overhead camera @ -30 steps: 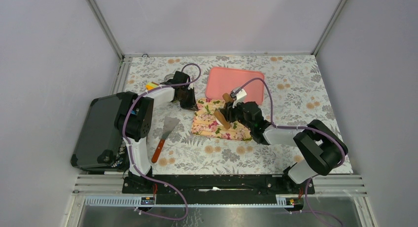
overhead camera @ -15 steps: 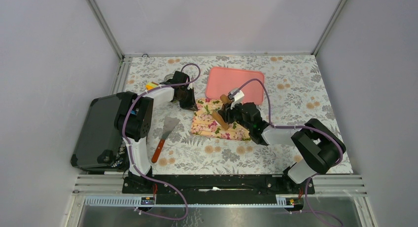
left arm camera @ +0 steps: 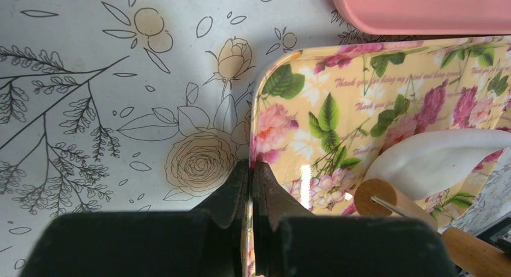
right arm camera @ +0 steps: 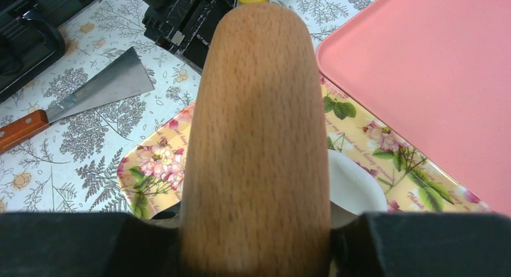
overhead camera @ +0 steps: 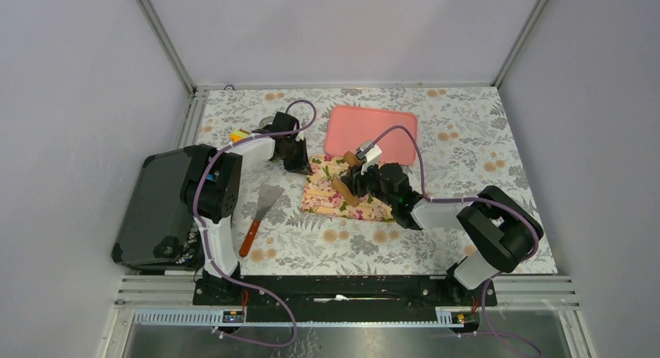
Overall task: Roll out the dumpling wrappers from the dough
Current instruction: Flatten out the dough on the work surface.
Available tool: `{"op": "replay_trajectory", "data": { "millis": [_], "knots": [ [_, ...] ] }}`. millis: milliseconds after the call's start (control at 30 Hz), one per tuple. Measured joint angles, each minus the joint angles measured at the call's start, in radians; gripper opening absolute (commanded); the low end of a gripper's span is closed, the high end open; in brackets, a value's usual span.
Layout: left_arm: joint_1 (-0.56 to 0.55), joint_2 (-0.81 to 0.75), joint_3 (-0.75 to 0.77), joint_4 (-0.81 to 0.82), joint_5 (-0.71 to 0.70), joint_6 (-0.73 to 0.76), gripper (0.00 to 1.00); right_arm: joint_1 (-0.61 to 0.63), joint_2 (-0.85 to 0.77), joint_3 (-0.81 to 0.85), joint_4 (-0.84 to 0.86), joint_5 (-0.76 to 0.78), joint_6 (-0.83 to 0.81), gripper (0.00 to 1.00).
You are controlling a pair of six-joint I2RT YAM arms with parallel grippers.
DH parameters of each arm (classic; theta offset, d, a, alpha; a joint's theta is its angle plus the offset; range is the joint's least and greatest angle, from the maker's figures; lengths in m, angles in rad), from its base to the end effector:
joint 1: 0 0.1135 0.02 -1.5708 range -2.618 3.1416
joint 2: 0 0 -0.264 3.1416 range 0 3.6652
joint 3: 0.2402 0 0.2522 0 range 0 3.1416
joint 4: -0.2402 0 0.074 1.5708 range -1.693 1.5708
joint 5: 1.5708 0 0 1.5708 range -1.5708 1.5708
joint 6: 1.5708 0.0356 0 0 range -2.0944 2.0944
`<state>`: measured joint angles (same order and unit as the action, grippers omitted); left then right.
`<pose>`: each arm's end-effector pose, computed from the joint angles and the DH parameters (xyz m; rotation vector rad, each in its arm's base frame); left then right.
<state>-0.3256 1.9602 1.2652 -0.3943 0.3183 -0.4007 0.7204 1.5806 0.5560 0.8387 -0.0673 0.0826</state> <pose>0.3723 -0.1375 0.1514 0.0050 2.7335 -0.6480 0.2304 0.2055 0.1791 -0.6121 1.6937 0.6393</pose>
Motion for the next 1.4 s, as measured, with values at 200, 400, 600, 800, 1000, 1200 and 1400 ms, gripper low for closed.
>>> {"op": "replay_trajectory", "data": {
  "millis": [200, 400, 600, 800, 1000, 1200, 1400],
  "knots": [
    [0.0, 0.0, 0.0, 0.0, 0.0, 0.0, 0.0, 0.01, 0.005, 0.002, 0.002, -0.008, 0.0, 0.0],
    [0.0, 0.0, -0.001, 0.0, 0.001, 0.0, 0.0, 0.039, 0.011, 0.004, -0.019, -0.056, -0.004, 0.0],
    [0.001, 0.0, -0.002, 0.002, 0.003, 0.0, 0.0, 0.041, 0.004, 0.021, -0.05, -0.084, -0.033, 0.0],
    [0.002, 0.0, -0.002, 0.002, 0.004, 0.016, 0.0, 0.022, -0.017, 0.164, -0.319, -0.242, -0.077, 0.0],
    [0.002, 0.002, 0.006, -0.007, 0.006, 0.049, 0.0, -0.128, -0.035, 0.279, -0.388, -0.446, -0.013, 0.0],
    [0.009, 0.014, 0.028, -0.029, 0.016, 0.089, 0.0, -0.226, -0.044, 0.249, -0.296, -0.499, -0.071, 0.0],
    [0.013, 0.021, 0.038, -0.038, 0.027, 0.108, 0.0, -0.221, 0.035, 0.086, -0.122, -0.538, -0.104, 0.0]
  ]
}}
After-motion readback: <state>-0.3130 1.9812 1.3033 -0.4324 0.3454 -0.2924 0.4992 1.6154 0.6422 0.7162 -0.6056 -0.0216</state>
